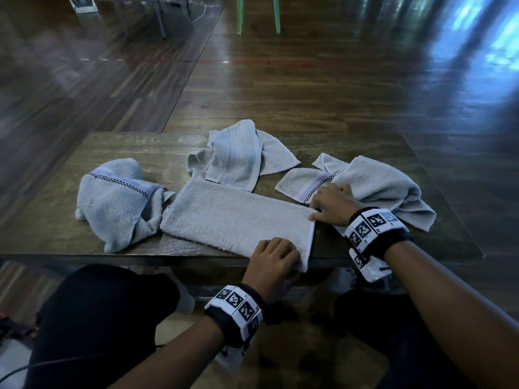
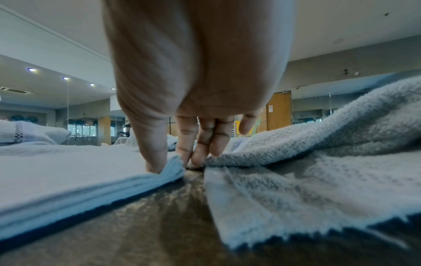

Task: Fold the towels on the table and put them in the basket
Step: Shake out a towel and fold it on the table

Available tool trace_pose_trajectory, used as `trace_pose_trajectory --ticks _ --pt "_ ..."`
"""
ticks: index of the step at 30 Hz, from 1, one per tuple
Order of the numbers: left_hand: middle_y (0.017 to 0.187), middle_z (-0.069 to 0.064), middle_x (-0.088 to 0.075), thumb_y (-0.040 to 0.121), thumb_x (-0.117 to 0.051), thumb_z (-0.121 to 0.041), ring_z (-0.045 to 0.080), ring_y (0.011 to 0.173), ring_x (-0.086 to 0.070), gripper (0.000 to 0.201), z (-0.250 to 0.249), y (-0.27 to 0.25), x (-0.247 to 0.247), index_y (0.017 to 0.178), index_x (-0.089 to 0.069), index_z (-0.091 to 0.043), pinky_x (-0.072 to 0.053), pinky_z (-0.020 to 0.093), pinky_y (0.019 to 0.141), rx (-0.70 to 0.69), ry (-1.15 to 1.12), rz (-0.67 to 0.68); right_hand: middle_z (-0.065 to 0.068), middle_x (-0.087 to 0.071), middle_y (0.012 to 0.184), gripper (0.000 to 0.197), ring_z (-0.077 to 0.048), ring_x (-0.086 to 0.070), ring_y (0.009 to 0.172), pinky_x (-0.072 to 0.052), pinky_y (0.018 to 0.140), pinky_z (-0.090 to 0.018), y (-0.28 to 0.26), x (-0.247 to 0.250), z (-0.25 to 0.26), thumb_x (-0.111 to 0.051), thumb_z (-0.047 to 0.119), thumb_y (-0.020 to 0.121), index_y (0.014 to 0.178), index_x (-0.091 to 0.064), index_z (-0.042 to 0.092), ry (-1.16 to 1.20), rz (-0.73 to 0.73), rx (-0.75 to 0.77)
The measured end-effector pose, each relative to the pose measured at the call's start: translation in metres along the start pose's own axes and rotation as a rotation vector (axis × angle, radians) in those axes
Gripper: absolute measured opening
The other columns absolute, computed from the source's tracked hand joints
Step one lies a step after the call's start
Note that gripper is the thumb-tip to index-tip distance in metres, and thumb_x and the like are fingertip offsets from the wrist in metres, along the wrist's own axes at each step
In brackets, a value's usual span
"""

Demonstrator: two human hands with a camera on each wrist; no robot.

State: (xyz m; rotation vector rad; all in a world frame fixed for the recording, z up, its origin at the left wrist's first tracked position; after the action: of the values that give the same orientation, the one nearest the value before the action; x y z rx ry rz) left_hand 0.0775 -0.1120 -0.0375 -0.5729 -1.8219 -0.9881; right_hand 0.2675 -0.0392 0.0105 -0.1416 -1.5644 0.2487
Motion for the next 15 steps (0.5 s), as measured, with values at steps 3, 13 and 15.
trace_pose_trajectory --ticks 3,13,15 --pt "0.091 -0.002 -0.060 0.068 -0.058 -0.036 0.017 0.084 -0.051 0.025 -0.002 0.001 0.003 0.088 -0.056 -0.021 -0.046 0.029 0.067 0.004 -0.015 0.004 0.006 -0.055 0.097 0.021 -0.016 -0.044 0.108 -0.025 0.096 -0.041 0.000 0.000 -0.002 -0.061 0.041 0.082 0.091 -0.064 0.022 0.127 0.001 -0.017" --pt "0.078 -0.003 -0.060 0.074 -0.062 -0.030 0.016 0.073 -0.053 0.014 -0.026 0.027 0.058 0.081 -0.060 -0.018 -0.038 0.029 0.065 0.121 -0.157 -0.265 -0.002 -0.061 0.075 0.014 -0.012 -0.055 0.068 -0.047 0.068 -0.019 -0.019 0.052 -0.029 -0.061 -0.002 0.084 0.084 -0.059 0.011 1.065 -0.153 0.073" --pt "0.077 -0.004 -0.060 0.075 -0.061 -0.031 0.015 0.072 -0.053 0.015 -0.023 0.029 0.072 0.082 -0.059 -0.017 -0.037 0.029 0.065 0.159 -0.196 -0.300 0.013 -0.063 0.067 0.018 -0.004 -0.051 0.059 -0.044 0.061 -0.013 -0.023 0.063 -0.030 -0.056 -0.007 0.085 0.080 -0.058 0.010 1.135 -0.188 0.109"
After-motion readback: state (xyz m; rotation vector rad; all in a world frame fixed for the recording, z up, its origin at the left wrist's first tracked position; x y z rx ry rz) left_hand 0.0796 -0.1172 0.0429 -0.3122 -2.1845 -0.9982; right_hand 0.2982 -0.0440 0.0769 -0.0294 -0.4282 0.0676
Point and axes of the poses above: each hand's wrist, its own y-axis towards the middle knuckle, its own x-axis out of the back of the hand, z = x × y, the point moved 3 cm from there along y, towards the middle knuckle
